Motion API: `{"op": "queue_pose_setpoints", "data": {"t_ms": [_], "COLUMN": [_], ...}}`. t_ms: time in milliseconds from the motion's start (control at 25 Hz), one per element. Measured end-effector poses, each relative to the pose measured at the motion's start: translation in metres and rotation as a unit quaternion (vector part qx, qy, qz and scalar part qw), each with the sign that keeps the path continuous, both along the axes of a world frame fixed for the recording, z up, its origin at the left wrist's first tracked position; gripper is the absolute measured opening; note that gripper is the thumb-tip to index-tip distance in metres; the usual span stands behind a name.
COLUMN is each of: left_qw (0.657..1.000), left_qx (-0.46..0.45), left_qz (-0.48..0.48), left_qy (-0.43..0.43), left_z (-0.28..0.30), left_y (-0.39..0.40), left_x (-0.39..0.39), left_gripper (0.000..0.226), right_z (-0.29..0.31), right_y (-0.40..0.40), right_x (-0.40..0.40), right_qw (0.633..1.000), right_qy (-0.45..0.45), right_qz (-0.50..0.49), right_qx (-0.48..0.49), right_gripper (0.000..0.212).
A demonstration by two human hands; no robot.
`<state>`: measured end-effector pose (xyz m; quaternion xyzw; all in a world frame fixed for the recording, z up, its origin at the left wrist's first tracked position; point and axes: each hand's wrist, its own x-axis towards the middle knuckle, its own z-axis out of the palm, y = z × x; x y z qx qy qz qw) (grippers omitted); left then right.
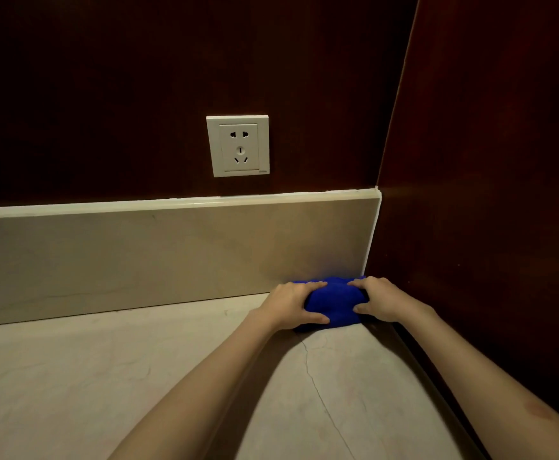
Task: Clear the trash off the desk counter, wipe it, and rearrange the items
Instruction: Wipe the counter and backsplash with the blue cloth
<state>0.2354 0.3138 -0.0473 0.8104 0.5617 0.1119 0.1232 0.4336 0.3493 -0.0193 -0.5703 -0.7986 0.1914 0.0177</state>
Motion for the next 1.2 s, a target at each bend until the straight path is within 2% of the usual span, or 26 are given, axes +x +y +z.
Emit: {"op": "queue_pose_setpoints", "data": {"t_ms": [200,320,520,760,1000,1200], "left_qw": [1.000,1.000,1.000,0.998,0.991,0.989], "left_qx": [0.027,0.029,0.005,-0.020,-0.028,-0.035], "left_qz": [0.005,0.001,0.014,0.055,0.120,0.136], "left_qy": [-0.001,-0.012,-0.023,-0.039,-0.046,-0.038], "left_z": [-0.001,-0.003,-0.004,0.000,0.002,0.005], "left_y": [-0.012,-0.020,-0.044,-0.096,-0.162,-0.183], "left_x": [-0.005,-0.022,-0.080,-0.159,-0.220,-0.229], "left_gripper": [0.076,0.076,0.076,0.075,0.073,0.074], "right_z": [0.000,0.003,0.009,0.013,0.009,0.004], "right_y": [-0.010,-0.019,-0.038,-0.069,-0.105,-0.119], "right_x": [-0.004,-0.018,-0.065,-0.143,-0.212,-0.220], "right_qw": [1.000,0.999,0.992,0.978,0.962,0.952], "right_qy": [-0.016,-0.038,-0.079,-0.103,-0.076,-0.065], "right_qz": [0.000,0.030,0.094,0.175,0.246,0.278], "right_qx": [-0.009,-0.008,0.014,0.051,0.087,0.113], "right_gripper": [0.062,0.058,0.043,0.036,0.036,0.036]}}
